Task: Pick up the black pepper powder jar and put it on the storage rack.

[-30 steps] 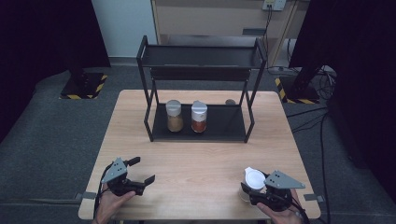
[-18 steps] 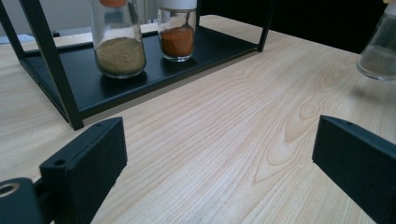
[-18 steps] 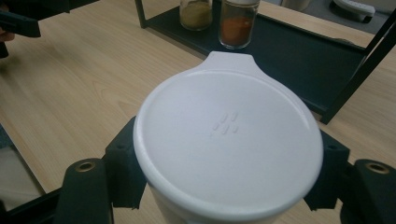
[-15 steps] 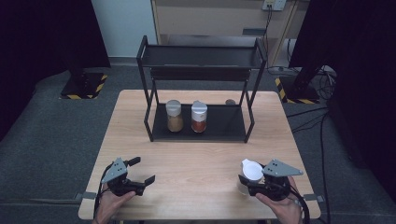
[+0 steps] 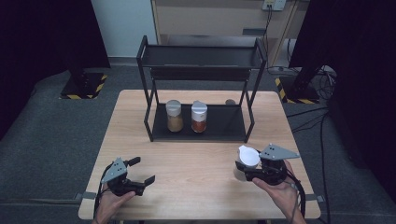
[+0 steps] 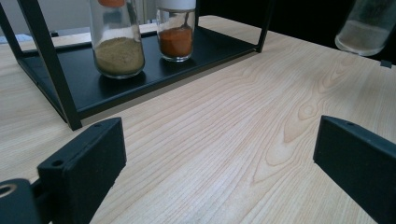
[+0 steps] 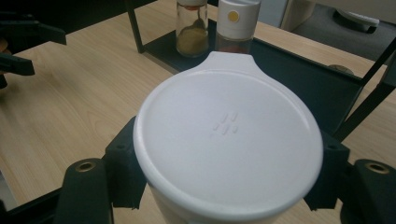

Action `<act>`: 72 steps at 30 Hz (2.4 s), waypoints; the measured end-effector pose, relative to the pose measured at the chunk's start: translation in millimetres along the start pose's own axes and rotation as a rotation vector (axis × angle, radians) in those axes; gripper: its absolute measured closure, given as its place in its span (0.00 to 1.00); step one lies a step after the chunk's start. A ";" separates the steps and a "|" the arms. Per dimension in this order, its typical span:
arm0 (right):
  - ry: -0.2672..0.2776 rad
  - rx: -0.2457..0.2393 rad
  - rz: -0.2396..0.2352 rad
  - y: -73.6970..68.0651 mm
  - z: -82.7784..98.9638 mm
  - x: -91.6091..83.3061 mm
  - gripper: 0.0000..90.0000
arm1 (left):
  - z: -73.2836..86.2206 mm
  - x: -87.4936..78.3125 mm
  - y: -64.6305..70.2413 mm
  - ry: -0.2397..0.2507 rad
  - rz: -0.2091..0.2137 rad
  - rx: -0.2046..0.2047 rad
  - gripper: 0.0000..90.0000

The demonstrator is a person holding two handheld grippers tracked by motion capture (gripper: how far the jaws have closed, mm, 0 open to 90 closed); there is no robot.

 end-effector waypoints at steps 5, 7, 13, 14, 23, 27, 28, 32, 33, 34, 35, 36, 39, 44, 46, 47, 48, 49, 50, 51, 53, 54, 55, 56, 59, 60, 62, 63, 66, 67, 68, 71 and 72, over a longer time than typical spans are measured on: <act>-0.004 0.000 0.000 4.6 -10.4 8.4 0.35 | 0.1 0.2 -0.1 -0.002 0.002 -0.001 0.02; 0.000 -0.001 -0.001 5.3 -13.7 11.0 0.35 | 0.1 0.3 -0.1 -0.002 0.003 -0.001 0.02; 0.007 -0.006 0.003 8.3 -26.3 17.7 0.35 | 0.1 0.3 -0.1 -0.001 0.004 -0.001 0.02; 0.008 -0.008 0.004 8.8 -27.9 18.5 0.35 | 0.2 0.4 -0.2 -0.001 0.005 0.000 0.02; 0.020 -0.001 0.028 15.7 -45.4 30.1 0.35 | 0.2 0.4 -0.2 -0.002 0.006 0.000 0.02; 0.022 -0.002 0.037 18.9 -53.3 38.0 0.35 | 0.1 0.4 -0.2 -0.003 0.006 0.002 0.02; 0.023 -0.001 0.040 19.5 -55.3 39.9 0.35 | 0.1 0.4 -0.1 -0.002 0.007 0.002 0.02; 0.025 -0.003 0.045 20.4 -62.6 48.0 0.35 | 0.1 0.4 0.0 -0.003 0.007 0.003 0.02; 0.024 -0.003 0.047 20.5 -64.3 49.9 0.35 | 0.1 0.4 0.0 -0.002 0.008 0.003 0.02; 0.027 -0.004 0.050 20.9 -65.7 51.9 0.35 | 0.0 0.3 0.0 -0.001 0.008 0.003 0.02; 0.027 -0.004 0.053 21.5 -67.3 53.9 0.35 | 0.0 0.3 0.1 -0.001 0.008 0.004 0.02; 0.029 -0.004 0.056 22.5 -68.9 56.2 0.35 | 0.0 0.3 0.1 -0.001 0.007 0.004 0.02; 0.032 -0.003 0.062 25.8 -73.7 63.1 0.35 | 0.0 0.4 0.2 -0.001 0.008 0.004 0.02; 0.029 -0.003 0.081 31.8 -81.1 75.6 0.35 | 0.2 0.6 0.2 0.000 0.008 0.004 0.02; 0.030 -0.002 0.089 34.5 -82.7 80.7 0.35 | 0.2 0.5 0.2 0.000 0.008 0.004 0.02; 0.028 -0.001 0.093 35.9 -83.5 83.3 0.35 | 0.1 0.4 0.0 -0.002 0.009 0.004 0.02; 0.023 0.002 0.097 37.3 -84.3 85.6 0.35 | 0.1 0.4 -0.1 -0.001 0.009 0.003 0.02; 0.023 0.002 0.099 38.9 -84.9 88.2 0.35 | 0.1 0.4 -0.1 -0.001 0.009 0.004 0.02; 0.019 0.003 0.102 40.3 -85.5 90.4 0.35 | 0.1 0.4 0.0 -0.002 0.009 0.004 0.02; 0.018 0.004 0.107 41.7 -86.0 92.5 0.35 | 0.1 0.4 0.0 -0.002 0.009 0.004 0.02; 0.018 0.001 0.115 44.7 -87.1 96.5 0.35 | 0.1 0.4 0.0 -0.001 0.009 0.004 0.02; 0.019 0.002 0.119 46.4 -87.4 98.5 0.35 | 0.1 0.4 -0.1 -0.001 0.009 0.004 0.02; 0.022 0.006 0.125 48.1 -87.6 100.4 0.35 | 0.2 0.5 -0.1 -0.001 0.009 0.003 0.02; 0.025 0.011 0.130 49.9 -87.4 102.3 0.35 | 0.2 0.6 -0.2 -0.001 0.009 0.003 0.02; 0.026 0.025 0.139 54.8 -86.8 109.2 0.35 | 0.2 0.5 -0.1 0.000 0.010 0.004 0.02; 0.025 0.028 0.145 55.9 -86.4 111.9 0.35 | 0.2 0.5 -0.1 0.000 0.009 0.004 0.02; 0.023 0.024 0.153 57.7 -85.5 117.5 0.35 | 0.3 0.5 -0.2 -0.001 0.009 0.003 0.02; 0.020 0.027 0.157 58.6 -85.4 120.2 0.35 | 0.3 0.5 -0.3 -0.001 0.009 0.003 0.02; 0.019 0.028 0.166 61.7 -84.1 128.6 0.35 | 0.3 0.4 -0.4 -0.001 0.009 0.003 0.02; 0.019 0.030 0.168 62.9 -83.4 131.2 0.35 | 0.3 0.4 -0.4 0.000 0.009 0.003 0.02; 0.021 0.032 0.172 64.3 -82.3 133.8 0.35 | 0.4 0.4 -0.5 0.000 0.008 0.002 0.02; 0.016 0.044 0.185 68.4 -78.6 141.7 0.35 | 0.6 0.4 -0.6 0.003 0.009 -0.001 0.02; 0.013 0.043 0.188 69.8 -77.3 144.2 0.35 | 0.7 0.5 -0.8 0.003 0.009 -0.001 0.02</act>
Point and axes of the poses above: each handheld gripper's, and its own axes: x roughly forward along the jaws, z roughly out of its underside, y roughly to its right, the point moved 10 cm from there along x, roughly forward along the jaws, and after that the axes turned 5 degrees about y, right-handed, at the moved point
